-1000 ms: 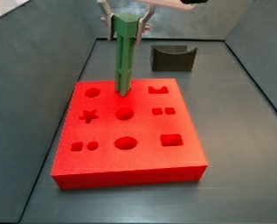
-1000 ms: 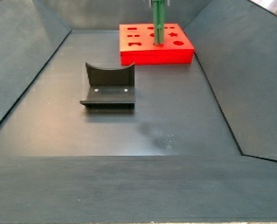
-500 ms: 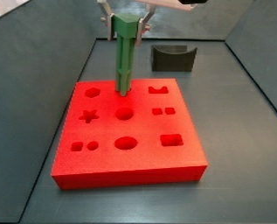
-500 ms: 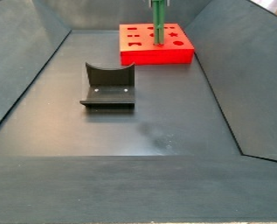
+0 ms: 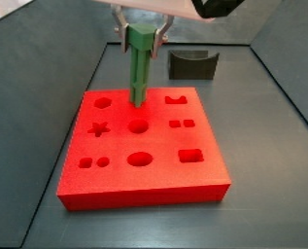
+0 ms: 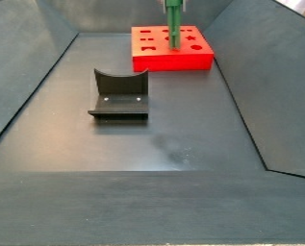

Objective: Pick up the 3 prong object. Move up. Move to above the board. Insert the 3 prong object.
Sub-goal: Insert the 3 prong object.

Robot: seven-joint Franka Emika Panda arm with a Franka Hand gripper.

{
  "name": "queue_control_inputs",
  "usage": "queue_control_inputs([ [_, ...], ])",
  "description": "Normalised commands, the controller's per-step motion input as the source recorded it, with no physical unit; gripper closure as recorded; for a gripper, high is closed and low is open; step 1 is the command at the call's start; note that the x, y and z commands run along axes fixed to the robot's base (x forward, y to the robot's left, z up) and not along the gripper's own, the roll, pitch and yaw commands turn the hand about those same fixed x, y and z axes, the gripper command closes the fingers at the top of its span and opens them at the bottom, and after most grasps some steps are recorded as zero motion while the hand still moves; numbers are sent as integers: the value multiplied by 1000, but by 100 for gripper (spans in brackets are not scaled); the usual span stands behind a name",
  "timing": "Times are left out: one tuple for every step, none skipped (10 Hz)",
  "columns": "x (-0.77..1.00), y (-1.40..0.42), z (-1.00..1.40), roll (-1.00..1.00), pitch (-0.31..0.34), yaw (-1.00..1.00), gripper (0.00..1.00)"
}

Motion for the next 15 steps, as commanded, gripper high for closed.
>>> queue_control_inputs([
  [-77,103,-643,23,-243,0,100],
  [0,163,-800,0,-204,0,100],
  [0,149,-846,0,-190,0,100],
  [-14,120,-831,0,-201,0,100],
  [-43,80,-814,4,-211,0,100],
  [-86,49,-803,29,-224,0,100],
  [-149,11,-786,73,-234,0,100],
  [-217,0,-717,89,-277,0,100],
  [-209,0,-649,87,-307,0,100],
  [-280,0,-577,87,-353,0,100],
  [-371,-43,-517,94,-387,0,100],
  [-380,-11,-500,94,-394,17,100],
  [-383,-34,-506,86,-393,6,100],
  [-363,-46,-497,74,-396,14,100],
  [-117,0,-609,76,-307,0,100],
])
